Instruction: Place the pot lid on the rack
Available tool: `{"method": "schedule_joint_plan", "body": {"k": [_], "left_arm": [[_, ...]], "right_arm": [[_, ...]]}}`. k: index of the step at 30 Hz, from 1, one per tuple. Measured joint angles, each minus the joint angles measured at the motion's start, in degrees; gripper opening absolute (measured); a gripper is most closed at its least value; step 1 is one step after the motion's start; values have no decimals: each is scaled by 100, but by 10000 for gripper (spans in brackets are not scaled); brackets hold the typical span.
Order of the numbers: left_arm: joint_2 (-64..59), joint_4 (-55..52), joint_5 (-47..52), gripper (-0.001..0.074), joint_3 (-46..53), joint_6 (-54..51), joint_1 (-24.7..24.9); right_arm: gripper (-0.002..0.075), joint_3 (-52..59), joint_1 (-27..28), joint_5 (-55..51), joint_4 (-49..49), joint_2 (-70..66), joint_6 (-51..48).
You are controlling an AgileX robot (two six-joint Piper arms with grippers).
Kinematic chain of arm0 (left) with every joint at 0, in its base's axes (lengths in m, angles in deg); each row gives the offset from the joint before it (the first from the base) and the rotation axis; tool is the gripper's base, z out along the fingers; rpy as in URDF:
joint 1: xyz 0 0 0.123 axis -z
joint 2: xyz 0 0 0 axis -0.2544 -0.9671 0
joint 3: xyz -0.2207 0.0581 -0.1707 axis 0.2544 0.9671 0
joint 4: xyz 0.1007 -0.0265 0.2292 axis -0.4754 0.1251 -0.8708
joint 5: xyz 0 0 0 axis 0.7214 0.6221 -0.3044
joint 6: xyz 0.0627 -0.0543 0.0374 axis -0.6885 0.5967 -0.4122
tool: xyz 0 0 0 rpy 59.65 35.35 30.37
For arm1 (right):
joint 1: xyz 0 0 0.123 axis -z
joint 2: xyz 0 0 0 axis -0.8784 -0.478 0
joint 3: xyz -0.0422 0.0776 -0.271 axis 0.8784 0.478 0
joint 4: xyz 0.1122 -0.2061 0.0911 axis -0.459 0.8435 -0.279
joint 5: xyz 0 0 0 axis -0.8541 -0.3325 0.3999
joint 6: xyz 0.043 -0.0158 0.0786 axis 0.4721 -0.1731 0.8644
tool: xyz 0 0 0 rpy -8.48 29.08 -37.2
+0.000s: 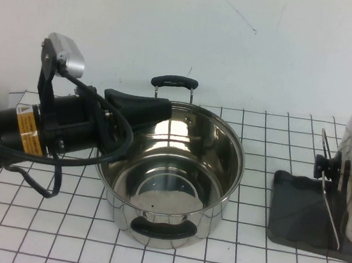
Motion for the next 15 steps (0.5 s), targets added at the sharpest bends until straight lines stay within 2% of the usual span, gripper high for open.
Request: {"method": "schedule_joint_plan", "body": {"k": [4, 9, 11, 15], "left_arm": [[121, -108, 235, -1, 0, -56, -158], [718, -859, 1393, -1, 0, -62, -223], [1062, -1419, 1930, -1, 11, 195, -223], [1977, -2251, 2827, -1, 337, 858, -202]], "right_arm": [[471, 0, 364, 313, 391, 534, 509], [449, 0, 573, 644, 505, 1246, 645], [398, 0, 613, 681, 515, 1550, 645], [192, 0, 625, 682, 526, 2292, 564]]}}
